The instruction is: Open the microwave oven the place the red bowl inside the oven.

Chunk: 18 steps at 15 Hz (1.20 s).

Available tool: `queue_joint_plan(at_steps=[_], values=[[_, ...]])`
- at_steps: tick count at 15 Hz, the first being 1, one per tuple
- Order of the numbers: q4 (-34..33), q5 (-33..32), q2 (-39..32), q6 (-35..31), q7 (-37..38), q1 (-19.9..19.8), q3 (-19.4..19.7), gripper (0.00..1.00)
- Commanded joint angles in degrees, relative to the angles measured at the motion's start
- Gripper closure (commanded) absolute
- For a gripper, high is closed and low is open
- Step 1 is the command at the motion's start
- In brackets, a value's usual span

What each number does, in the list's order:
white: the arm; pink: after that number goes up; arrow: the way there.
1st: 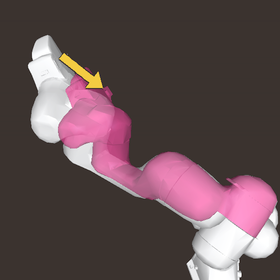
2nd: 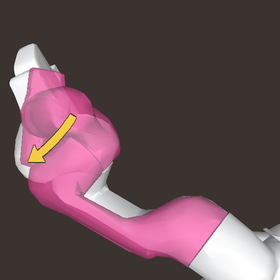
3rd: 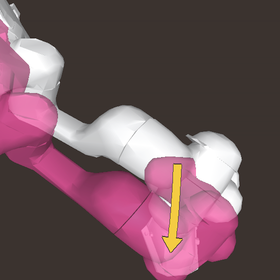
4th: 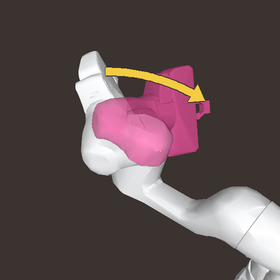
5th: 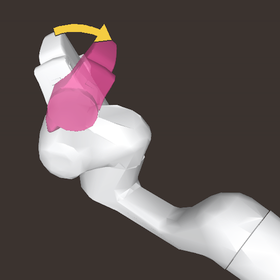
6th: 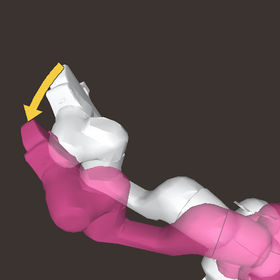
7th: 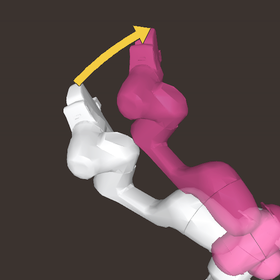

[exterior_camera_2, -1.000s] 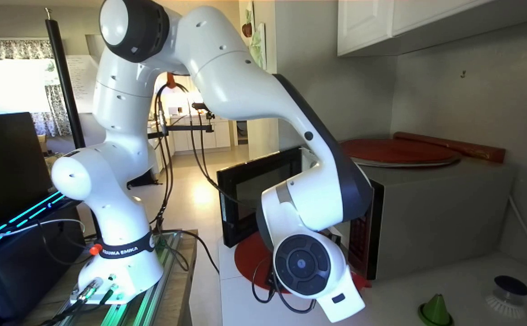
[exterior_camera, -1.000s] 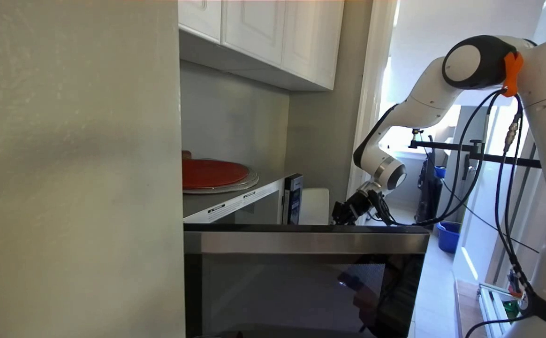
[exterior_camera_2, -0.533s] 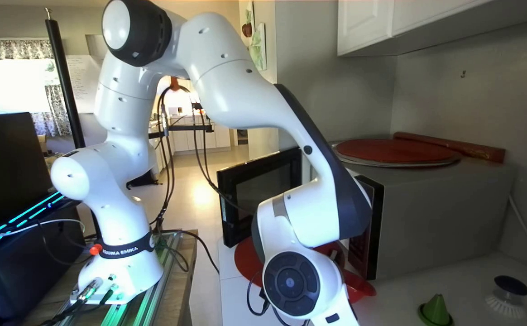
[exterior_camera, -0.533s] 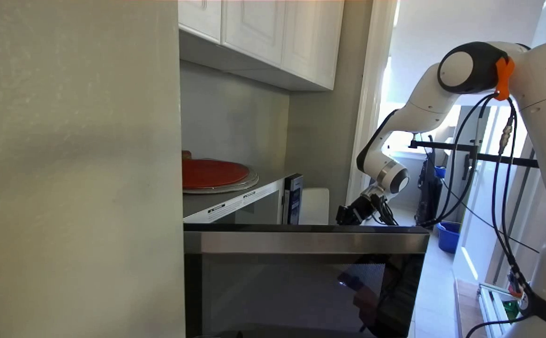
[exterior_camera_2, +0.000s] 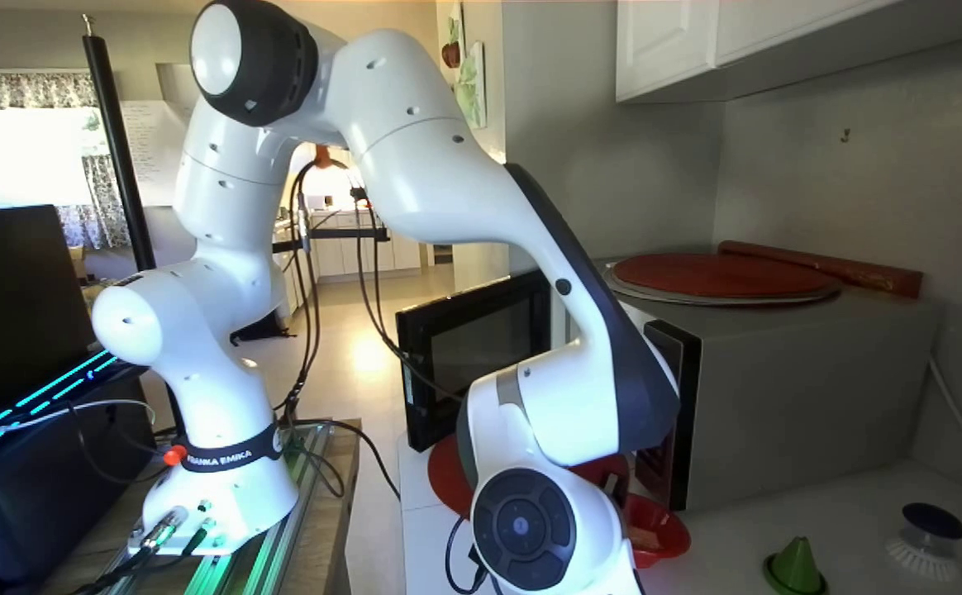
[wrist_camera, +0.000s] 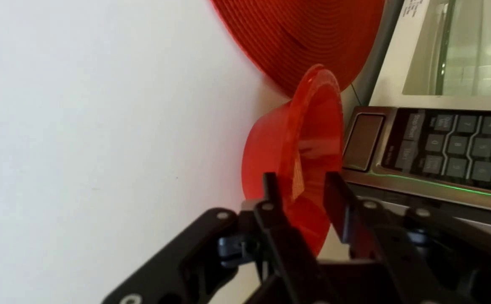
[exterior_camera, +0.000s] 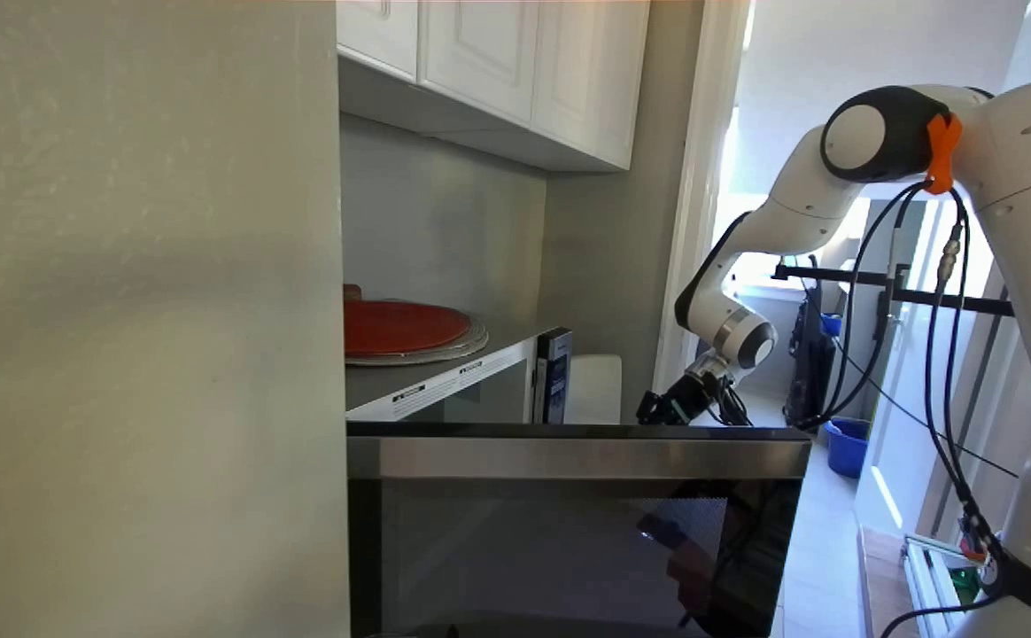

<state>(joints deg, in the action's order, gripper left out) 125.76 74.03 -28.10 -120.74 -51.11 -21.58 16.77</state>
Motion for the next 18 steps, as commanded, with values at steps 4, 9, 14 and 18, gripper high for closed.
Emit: queue_joint_plan(at_steps=[4, 9, 14, 18], values=[[-1.2, 0.3, -1.2, -1.5, -0.2, -0.3, -0.1, 0.26], [-0.6, 0.1, -1.4, -1.9, -0.2, -0.3, -0.1, 0.25], [-0.4, -0.8, -1.9, -2.3, -0.3, -0.3, 0.2, 0.24], [-0.3, -1.6, -0.9, -1.9, 0.8, -0.4, 0.7, 0.20]])
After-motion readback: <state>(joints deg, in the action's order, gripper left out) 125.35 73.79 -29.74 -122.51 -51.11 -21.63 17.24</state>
